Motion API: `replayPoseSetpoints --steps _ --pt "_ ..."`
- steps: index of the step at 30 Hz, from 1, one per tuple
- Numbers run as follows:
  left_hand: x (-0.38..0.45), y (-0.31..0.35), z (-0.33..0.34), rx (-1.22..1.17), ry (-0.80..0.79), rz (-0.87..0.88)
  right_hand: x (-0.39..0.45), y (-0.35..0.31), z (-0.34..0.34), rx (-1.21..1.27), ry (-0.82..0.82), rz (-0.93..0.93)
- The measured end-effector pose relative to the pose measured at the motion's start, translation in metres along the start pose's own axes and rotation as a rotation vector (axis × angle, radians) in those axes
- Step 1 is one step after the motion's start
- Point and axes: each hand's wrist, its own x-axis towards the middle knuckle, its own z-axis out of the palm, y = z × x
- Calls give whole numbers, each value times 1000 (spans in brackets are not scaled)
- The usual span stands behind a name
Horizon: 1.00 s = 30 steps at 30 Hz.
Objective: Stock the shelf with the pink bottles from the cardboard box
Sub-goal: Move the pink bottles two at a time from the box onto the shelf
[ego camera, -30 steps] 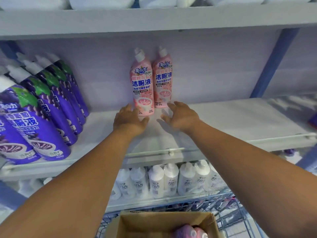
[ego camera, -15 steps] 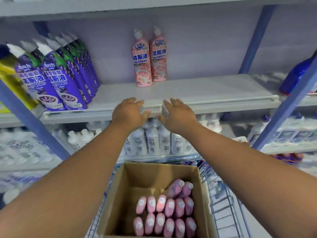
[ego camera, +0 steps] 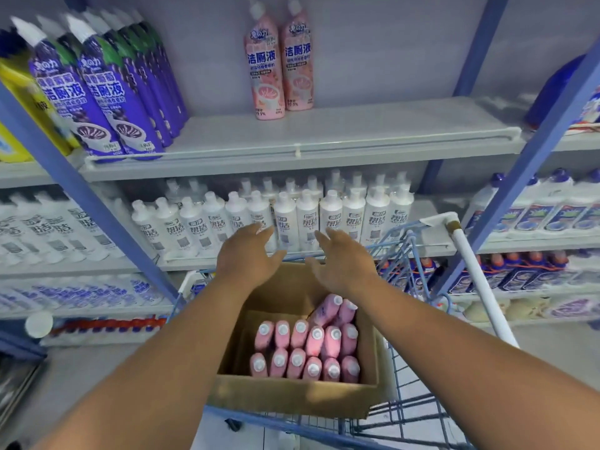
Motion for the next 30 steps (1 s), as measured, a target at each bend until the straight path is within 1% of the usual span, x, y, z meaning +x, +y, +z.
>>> replayPoseSetpoints --steps 2,6,9,14,20,24,27,30 --pt "-3 -8 20 -16 -48 -15 -2 7 24 1 -32 16" --pt "1 -20 61 22 -98 -11 -1 21 65 12 -29 39" --pt "7 -19 92 37 -126 36 1 35 91 81 -35 95" --pt "22 -11 151 -30 -244 90 1 59 139 233 -77 196" --pt "42 0 214 -45 -332 178 11 77 185 270 -87 262" --pt "58 9 250 -73 -400 206 28 84 206 347 -81 369" --pt "66 16 278 -91 -391 217 38 87 220 434 -94 482" --pt "74 18 305 -155 -392 213 45 94 234 473 -126 515"
